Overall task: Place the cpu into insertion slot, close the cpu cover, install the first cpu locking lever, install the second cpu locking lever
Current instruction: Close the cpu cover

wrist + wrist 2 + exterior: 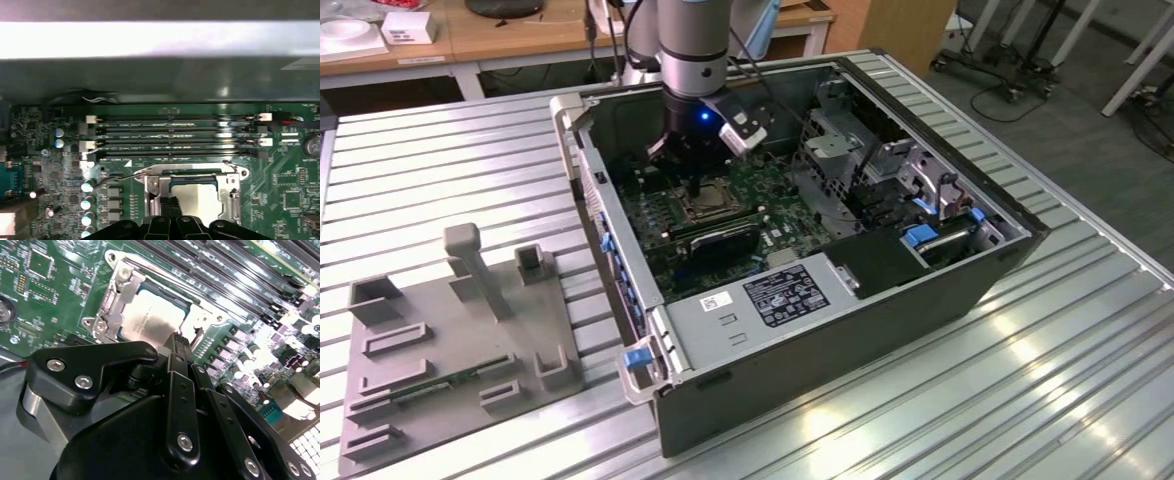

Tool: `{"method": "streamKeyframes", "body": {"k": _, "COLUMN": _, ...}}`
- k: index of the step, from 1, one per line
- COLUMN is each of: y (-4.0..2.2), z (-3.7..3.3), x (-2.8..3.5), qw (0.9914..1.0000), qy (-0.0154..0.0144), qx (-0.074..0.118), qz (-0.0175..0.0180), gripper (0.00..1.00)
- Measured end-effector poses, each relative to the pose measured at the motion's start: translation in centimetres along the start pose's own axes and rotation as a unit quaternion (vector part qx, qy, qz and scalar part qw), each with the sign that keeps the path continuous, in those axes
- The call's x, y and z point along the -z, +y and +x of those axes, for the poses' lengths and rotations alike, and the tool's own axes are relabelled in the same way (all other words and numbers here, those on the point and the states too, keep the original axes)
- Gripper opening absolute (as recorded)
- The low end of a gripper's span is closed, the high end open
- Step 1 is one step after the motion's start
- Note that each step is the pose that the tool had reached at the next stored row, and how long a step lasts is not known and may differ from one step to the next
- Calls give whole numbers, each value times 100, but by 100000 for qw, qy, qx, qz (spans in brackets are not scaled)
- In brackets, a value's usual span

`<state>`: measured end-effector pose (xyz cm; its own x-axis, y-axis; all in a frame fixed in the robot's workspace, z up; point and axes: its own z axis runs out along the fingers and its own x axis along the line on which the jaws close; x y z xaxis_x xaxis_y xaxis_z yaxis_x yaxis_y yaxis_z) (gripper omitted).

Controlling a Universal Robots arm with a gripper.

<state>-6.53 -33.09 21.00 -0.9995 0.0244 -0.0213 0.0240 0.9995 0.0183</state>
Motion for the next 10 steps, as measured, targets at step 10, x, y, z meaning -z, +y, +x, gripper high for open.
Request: {"method": "streamKeyframes", "body": {"k": 10, "y": 3, "z": -133, "x": -4, "qw": 100000, "qy": -1, "qx": -2, "qz": -1, "gripper": 11}}
